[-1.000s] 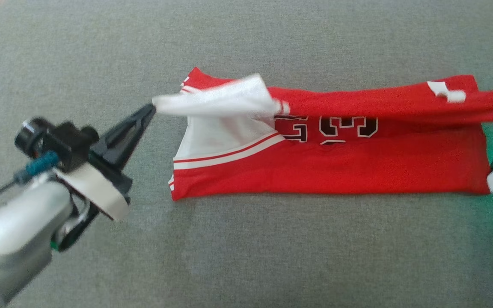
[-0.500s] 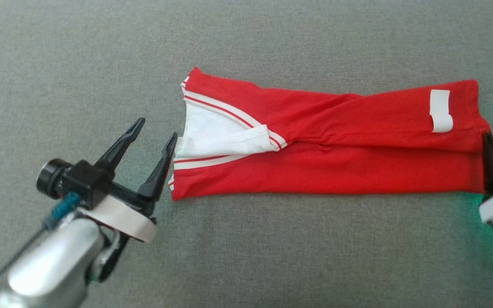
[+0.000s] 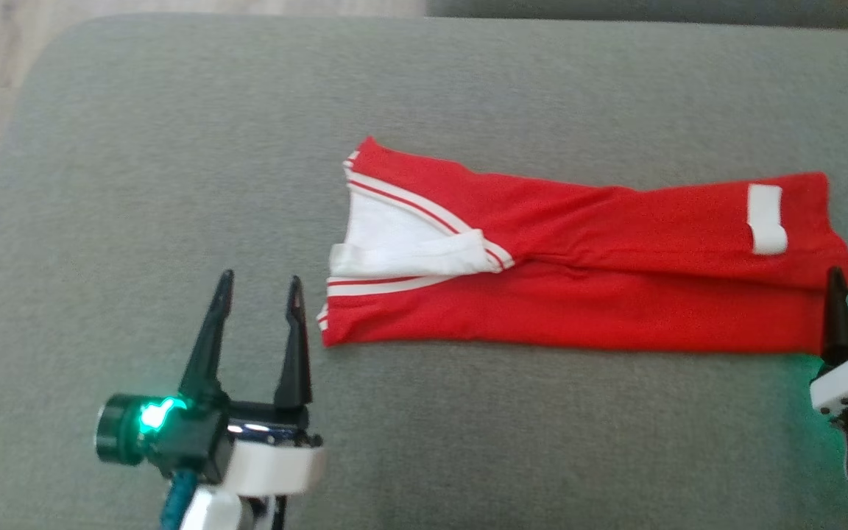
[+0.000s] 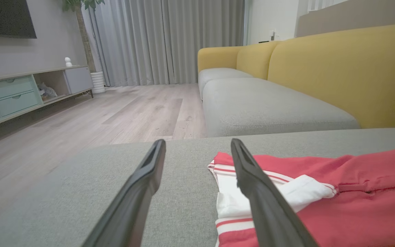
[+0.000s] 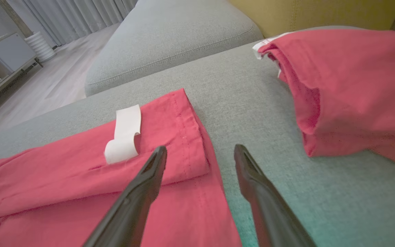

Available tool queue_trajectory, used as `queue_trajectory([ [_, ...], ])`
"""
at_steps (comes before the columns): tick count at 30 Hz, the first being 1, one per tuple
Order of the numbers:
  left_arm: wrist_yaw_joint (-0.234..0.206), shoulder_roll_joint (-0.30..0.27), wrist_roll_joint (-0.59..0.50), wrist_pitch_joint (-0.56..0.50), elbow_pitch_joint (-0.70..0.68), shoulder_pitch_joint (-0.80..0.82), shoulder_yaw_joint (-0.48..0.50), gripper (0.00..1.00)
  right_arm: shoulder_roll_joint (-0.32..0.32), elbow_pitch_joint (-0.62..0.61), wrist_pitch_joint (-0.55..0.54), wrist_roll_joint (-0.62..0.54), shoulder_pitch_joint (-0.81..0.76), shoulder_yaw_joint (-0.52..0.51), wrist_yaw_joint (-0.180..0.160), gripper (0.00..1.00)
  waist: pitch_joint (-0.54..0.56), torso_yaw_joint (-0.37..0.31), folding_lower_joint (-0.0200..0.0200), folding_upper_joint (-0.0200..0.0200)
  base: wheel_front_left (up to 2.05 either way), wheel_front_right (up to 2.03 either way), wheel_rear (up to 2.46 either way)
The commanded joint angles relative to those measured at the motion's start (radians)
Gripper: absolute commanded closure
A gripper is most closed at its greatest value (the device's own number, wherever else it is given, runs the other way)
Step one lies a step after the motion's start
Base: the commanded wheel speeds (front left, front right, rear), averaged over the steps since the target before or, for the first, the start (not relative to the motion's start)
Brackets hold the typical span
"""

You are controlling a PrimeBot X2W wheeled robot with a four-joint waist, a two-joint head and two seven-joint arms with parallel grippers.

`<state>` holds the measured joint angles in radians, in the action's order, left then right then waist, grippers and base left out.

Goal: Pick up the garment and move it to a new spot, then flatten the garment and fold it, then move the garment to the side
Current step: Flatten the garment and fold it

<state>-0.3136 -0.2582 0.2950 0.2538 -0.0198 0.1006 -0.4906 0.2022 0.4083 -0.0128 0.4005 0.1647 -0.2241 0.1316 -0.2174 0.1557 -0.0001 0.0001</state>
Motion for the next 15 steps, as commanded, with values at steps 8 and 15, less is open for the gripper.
queue_trajectory([
  [8,0.063,0.085,-0.135,0.008,-0.071,-0.062,0.088,0.00,0.009,0.161,-0.068,-0.109,0.087,-0.120,-0.001,0.00,0.030,0.096,0.0001,-0.0001,0.00,0.00,0.00],
  [15,0.102,0.117,-0.172,0.008,-0.073,-0.086,0.137,0.00,-0.022,0.199,-0.142,-0.077,0.084,-0.125,-0.001,1.00,0.034,0.103,0.0001,-0.0001,0.00,0.00,0.00],
])
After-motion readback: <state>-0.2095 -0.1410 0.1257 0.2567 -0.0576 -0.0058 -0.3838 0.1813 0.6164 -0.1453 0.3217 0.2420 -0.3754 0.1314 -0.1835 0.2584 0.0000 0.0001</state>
